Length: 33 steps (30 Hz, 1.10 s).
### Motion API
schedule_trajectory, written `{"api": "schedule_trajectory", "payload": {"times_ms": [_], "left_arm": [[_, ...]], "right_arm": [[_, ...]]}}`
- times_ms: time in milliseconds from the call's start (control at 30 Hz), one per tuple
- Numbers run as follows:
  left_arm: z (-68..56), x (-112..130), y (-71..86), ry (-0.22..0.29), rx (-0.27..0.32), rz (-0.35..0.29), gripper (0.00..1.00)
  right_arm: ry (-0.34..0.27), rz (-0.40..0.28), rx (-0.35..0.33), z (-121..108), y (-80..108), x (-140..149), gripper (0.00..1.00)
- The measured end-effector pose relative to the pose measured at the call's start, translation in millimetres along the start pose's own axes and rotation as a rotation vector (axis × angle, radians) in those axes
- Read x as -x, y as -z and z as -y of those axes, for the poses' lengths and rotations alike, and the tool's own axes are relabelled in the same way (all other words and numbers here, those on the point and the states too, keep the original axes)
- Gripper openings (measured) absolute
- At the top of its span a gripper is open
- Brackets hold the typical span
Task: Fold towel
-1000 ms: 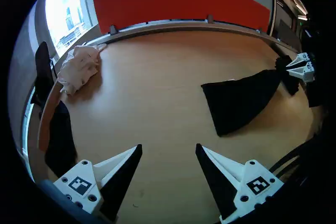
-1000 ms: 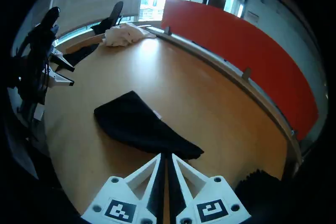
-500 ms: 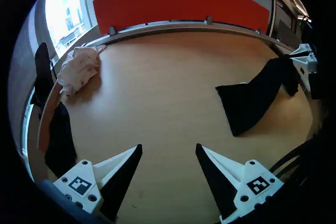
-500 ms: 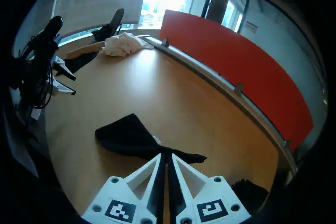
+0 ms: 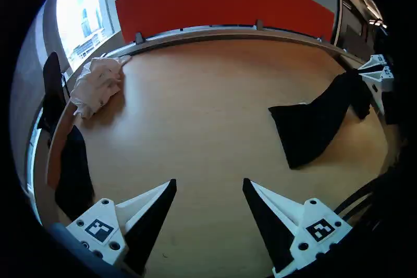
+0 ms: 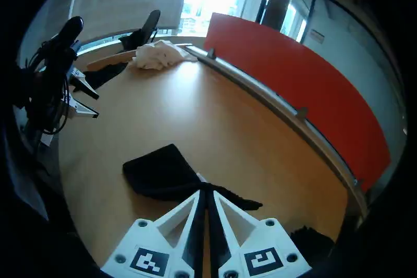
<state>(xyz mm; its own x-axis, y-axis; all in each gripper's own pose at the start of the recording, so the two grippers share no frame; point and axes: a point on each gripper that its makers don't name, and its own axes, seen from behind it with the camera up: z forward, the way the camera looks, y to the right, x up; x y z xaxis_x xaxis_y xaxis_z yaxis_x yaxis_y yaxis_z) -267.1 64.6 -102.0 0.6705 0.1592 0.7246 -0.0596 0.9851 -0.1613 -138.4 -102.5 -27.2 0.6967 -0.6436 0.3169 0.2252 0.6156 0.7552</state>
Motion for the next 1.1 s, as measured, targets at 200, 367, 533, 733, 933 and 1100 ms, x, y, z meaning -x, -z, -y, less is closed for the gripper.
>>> {"api": "schedule_trajectory", "payload": {"times_ms": [200,367,533,733,933,1100], "left_arm": [[2.3,-1,0.5,0.005,-0.001,-0.002,0.94],[4.9,-2,1.2,0.008,-0.003,-0.004,0.94],[6.6,-1,1.1,0.014,-0.003,-0.004,0.94],[8.6,-1,0.9,0.016,-0.004,-0.002,0.94],[13.6,0,1.4,0.025,-0.009,-0.002,0.94],[18.5,1,2.4,0.032,-0.015,-0.002,0.94]], "right_arm": [[0.009,-0.002,-0.021,8,-7.7,-4,0.06],[0.015,-0.006,-0.046,17,-16.6,-10,0.06],[0.019,-0.004,-0.076,30,-28.0,-14,0.06],[0.027,0.011,-0.121,49,-41.2,-13,0.06],[0.038,0.027,-0.159,67,-51.5,-10,0.06],[0.041,0.036,-0.186,77,-58.7,-10,0.06]]}}
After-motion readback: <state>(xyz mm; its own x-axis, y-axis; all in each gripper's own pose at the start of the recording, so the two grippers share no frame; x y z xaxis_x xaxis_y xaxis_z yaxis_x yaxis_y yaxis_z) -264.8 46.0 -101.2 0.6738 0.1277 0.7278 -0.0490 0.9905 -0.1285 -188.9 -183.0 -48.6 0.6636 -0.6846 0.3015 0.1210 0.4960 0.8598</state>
